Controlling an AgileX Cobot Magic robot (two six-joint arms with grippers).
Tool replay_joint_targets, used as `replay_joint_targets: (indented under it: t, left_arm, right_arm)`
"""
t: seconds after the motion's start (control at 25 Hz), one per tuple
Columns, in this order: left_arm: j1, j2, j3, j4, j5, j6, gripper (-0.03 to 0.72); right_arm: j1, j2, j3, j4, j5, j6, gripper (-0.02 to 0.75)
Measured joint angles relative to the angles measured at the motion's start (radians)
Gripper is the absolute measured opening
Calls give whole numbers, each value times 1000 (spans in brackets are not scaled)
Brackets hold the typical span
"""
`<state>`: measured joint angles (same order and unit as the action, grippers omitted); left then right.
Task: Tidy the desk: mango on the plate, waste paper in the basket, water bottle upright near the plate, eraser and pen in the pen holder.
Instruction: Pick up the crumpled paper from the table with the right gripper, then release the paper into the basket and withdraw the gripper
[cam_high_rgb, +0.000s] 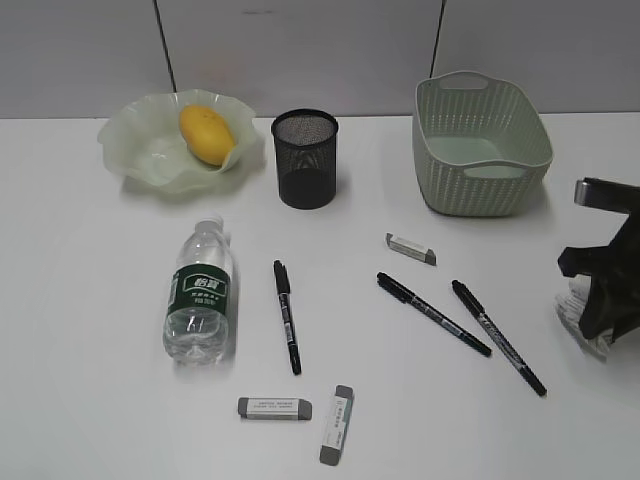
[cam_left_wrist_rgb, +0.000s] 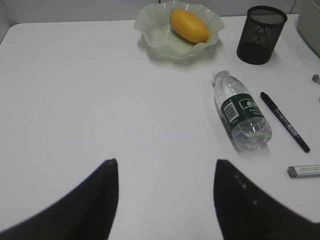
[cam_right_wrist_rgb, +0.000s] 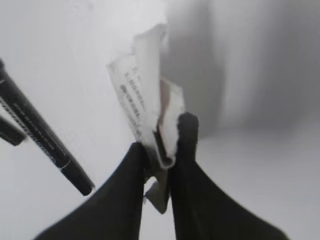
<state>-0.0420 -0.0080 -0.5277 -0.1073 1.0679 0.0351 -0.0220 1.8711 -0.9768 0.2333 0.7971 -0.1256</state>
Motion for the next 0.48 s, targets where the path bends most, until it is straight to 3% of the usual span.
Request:
replay_joint_targets:
  t: [0.28,0.48]
  left_arm:
    - [0,0,0,0,0,0,449]
    - [0,0,0,0,0,0,448]
  right_arm:
    - [0,-196,-31,18,11,-39,134]
    - [9,-245,-148,56,65,-49,134]
